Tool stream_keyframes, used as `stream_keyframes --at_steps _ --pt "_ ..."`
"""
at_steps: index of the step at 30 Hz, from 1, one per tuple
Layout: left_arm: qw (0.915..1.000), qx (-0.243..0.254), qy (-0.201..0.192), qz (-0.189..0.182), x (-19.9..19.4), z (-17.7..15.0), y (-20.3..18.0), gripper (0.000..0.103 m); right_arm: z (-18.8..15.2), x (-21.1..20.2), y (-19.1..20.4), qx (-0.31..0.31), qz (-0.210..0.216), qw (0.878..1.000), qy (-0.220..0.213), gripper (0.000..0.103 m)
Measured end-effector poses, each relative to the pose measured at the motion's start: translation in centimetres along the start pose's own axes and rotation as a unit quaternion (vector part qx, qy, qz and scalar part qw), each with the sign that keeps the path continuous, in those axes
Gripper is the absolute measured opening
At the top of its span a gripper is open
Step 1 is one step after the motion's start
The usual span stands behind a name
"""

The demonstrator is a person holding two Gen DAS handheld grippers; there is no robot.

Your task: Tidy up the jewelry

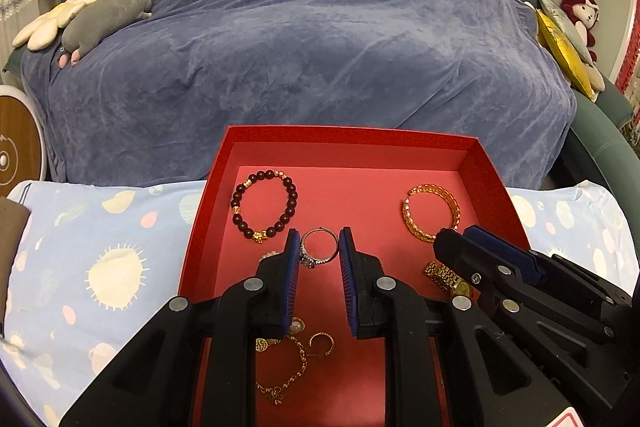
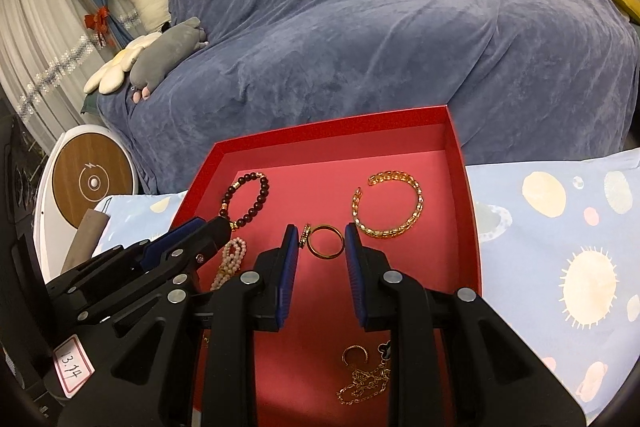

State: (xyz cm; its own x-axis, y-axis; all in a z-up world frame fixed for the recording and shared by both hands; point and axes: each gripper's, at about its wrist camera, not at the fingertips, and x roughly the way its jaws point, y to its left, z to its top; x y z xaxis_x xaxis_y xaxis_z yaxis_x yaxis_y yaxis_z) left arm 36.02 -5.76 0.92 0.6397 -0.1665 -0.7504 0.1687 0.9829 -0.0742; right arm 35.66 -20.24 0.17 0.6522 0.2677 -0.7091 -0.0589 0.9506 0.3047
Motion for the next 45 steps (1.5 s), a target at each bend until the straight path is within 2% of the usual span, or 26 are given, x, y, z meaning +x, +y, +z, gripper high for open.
stream_keyframes --at_steps 5,9,12,15,16,18,24,27,32,34,37,40,45 --pt "0.9999 0.002 -0.003 0.014 0.3 -0.2 0.0 0.018 -0.2 0.2 0.2 -0.004 -0.004 1.000 -0.002 0.025" --pt "0.9993 0.015 -0.009 0.033 -0.5 -0.4 -0.2 0.032 -0.6 -1.2 0.5 -0.012 -0.017 1.000 -0.012 0.028" --pt "0.9991 0.016 -0.022 0.032 -2.4 -0.7 -0.2 0.037 -1.2 -3.5 0.7 -0.013 -0.025 0.999 -0.031 0.040" --pt "0.9986 0.022 -0.034 0.035 -5.1 -1.5 -0.5 0.044 -2.1 -6.2 0.9 -0.014 -0.034 0.998 -0.043 0.047" --pt "0.9981 0.026 -0.040 0.039 -6.2 -2.0 -0.7 0.049 -2.6 -7.1 1.1 -0.015 -0.040 0.998 -0.047 0.048" --pt "0.9969 0.036 -0.050 0.048 -8.3 -2.9 -1.3 0.051 -3.5 -9.1 1.5 -0.020 -0.046 0.997 -0.053 0.049" --pt "0.9967 0.043 -0.057 0.039 -13.3 -6.0 -2.0 0.053 -6.6 -14.1 2.5 -0.028 -0.051 0.996 -0.064 0.049" --pt "0.9955 0.053 -0.062 0.050 -15.0 -7.4 -2.6 0.054 -8.1 -15.9 2.7 -0.032 -0.051 0.996 -0.066 0.050" --pt "0.9958 0.053 -0.054 0.050 -16.9 -9.7 -3.3 0.056 -10.4 -18.0 2.9 -0.029 -0.056 0.996 -0.059 0.050" --pt "0.9966 0.049 -0.046 0.049 -17.4 -10.7 -3.2 0.061 -11.3 -18.7 3.0 -0.028 -0.062 0.996 -0.057 0.052" --pt "0.9969 0.044 -0.035 0.056 -17.8 -12.2 -2.9 0.069 -12.5 -19.5 3.0 -0.024 -0.071 0.995 -0.065 0.061" --pt "0.9968 0.038 -0.030 0.063 -18.0 -13.6 -2.4 0.073 -13.2 -19.4 3.0 -0.014 -0.063 0.996 -0.065 0.062" --pt "0.9964 0.037 -0.013 0.076 -16.9 -15.0 -1.6 0.074 -13.7 -18.0 3.1 -0.020 -0.068 0.996 -0.049 0.062"
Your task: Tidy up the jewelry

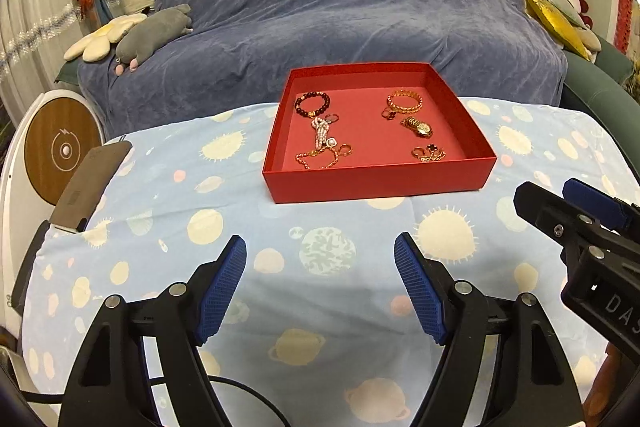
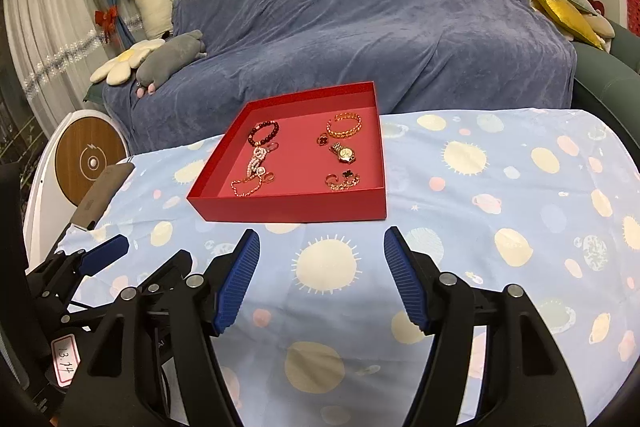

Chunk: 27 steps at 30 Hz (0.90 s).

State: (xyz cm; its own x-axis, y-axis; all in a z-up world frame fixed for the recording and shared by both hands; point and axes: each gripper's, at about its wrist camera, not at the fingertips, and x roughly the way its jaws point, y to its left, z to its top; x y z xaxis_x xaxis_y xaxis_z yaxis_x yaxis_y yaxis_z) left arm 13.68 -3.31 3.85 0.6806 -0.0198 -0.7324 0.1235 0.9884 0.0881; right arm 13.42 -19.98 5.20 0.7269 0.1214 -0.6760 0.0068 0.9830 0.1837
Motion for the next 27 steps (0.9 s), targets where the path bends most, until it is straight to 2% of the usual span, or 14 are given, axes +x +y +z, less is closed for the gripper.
stream_keyframes --at_steps 6,8,11,16,25,27 --pt "0.9996 -0.021 0.016 0.004 0.4 -0.5 2.0 0.074 0.1 0.6 0.1 -0.006 -0.010 1.000 0.001 0.065" --pt "0.9995 -0.031 0.006 -0.008 -0.6 -0.7 2.7 0.077 0.1 0.7 0.1 -0.007 -0.010 1.000 0.002 0.066" --pt "0.9994 -0.034 -0.007 -0.006 -1.5 -1.1 3.5 0.081 0.1 0.9 0.8 -0.018 -0.009 1.000 0.007 0.067" --pt "0.9989 -0.045 0.012 -0.001 -0.4 -1.2 4.4 0.082 -0.6 1.4 1.7 -0.031 -0.012 0.999 0.015 0.071" --pt "0.9988 -0.036 0.027 0.021 1.3 -1.1 2.9 0.082 -1.2 1.4 2.2 -0.041 -0.030 0.999 0.012 0.073" --pt "0.9987 -0.037 0.028 0.021 1.4 -0.8 2.6 0.083 -1.2 1.1 2.4 -0.049 -0.037 0.998 0.004 0.080"
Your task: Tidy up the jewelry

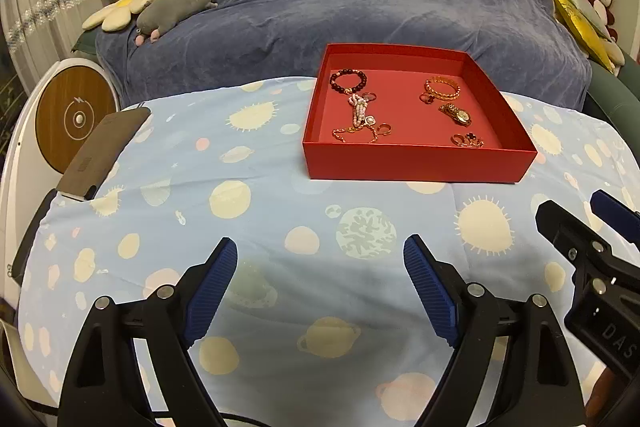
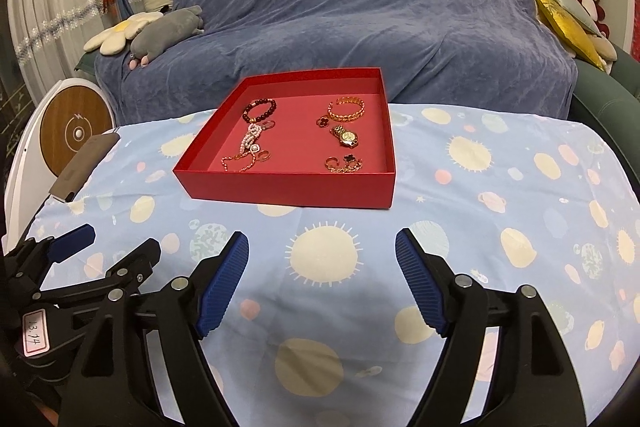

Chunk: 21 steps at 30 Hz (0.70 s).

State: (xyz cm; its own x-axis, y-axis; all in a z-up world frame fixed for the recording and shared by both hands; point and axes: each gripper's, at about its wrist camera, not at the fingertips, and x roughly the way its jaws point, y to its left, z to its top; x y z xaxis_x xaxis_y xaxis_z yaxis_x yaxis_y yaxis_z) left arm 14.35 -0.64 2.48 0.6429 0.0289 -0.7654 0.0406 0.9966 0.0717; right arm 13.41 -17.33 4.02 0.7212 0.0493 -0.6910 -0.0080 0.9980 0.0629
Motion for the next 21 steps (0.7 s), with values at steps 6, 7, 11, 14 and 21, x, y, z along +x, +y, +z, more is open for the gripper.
stream_keyframes --at_steps 6,7,11,14,21 --pt "0.9999 -0.012 0.000 0.003 0.13 0.62 -0.42 0.083 0.03 -0.60 -0.06 -0.010 -0.023 1.000 -0.016 0.082" --pt "0.9999 -0.013 -0.002 0.004 0.13 0.67 -0.48 0.083 0.04 -0.59 -0.22 -0.007 -0.025 1.000 -0.016 0.084" --pt "0.9999 -0.010 -0.006 0.010 0.05 0.70 -0.79 0.083 -0.05 -0.41 -0.53 -0.001 -0.028 1.000 -0.014 0.085" --pt "0.9998 -0.008 -0.009 0.013 0.00 0.64 -0.88 0.083 -0.11 -0.38 -0.41 -0.001 -0.030 0.999 -0.014 0.085" --pt "0.9997 -0.007 -0.013 0.019 -0.21 0.60 -0.87 0.083 -0.10 -0.39 -0.39 -0.002 -0.030 0.999 -0.015 0.085"
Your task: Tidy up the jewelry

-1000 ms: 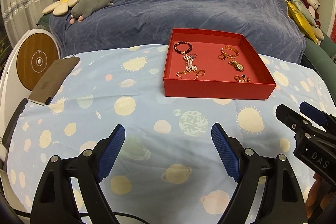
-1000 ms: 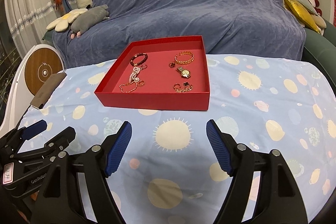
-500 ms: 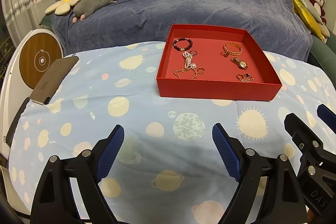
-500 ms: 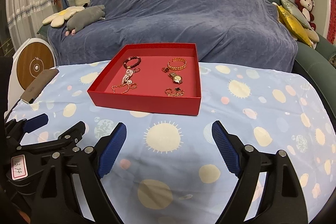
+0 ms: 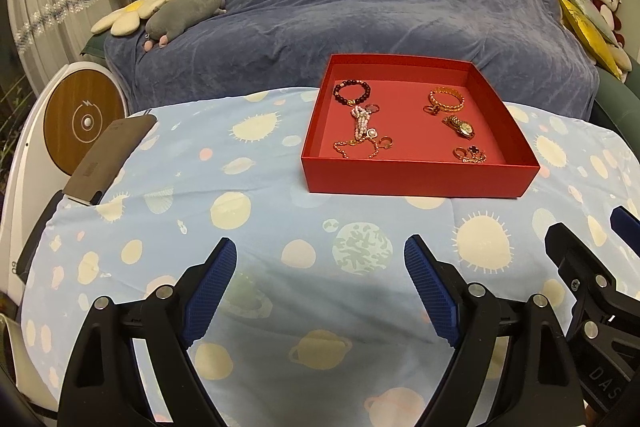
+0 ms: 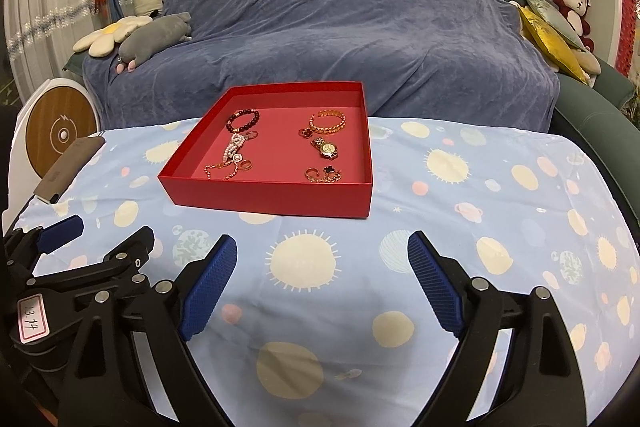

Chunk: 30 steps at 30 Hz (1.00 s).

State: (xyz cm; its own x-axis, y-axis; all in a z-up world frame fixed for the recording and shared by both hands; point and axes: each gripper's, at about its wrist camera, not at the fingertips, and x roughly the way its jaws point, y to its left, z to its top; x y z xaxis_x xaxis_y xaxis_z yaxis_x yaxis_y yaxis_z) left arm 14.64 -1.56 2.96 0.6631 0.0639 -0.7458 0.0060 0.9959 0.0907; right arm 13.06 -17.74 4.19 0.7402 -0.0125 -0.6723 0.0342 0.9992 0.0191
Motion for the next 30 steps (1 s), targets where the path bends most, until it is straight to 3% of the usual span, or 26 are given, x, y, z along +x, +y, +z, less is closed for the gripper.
stream_keyframes --at_steps 30 --pt "0.9999 0.003 -0.008 0.012 -0.35 0.19 -0.01 0.083 0.02 -0.21 -0.14 0.003 -0.001 1.000 -0.003 0.085"
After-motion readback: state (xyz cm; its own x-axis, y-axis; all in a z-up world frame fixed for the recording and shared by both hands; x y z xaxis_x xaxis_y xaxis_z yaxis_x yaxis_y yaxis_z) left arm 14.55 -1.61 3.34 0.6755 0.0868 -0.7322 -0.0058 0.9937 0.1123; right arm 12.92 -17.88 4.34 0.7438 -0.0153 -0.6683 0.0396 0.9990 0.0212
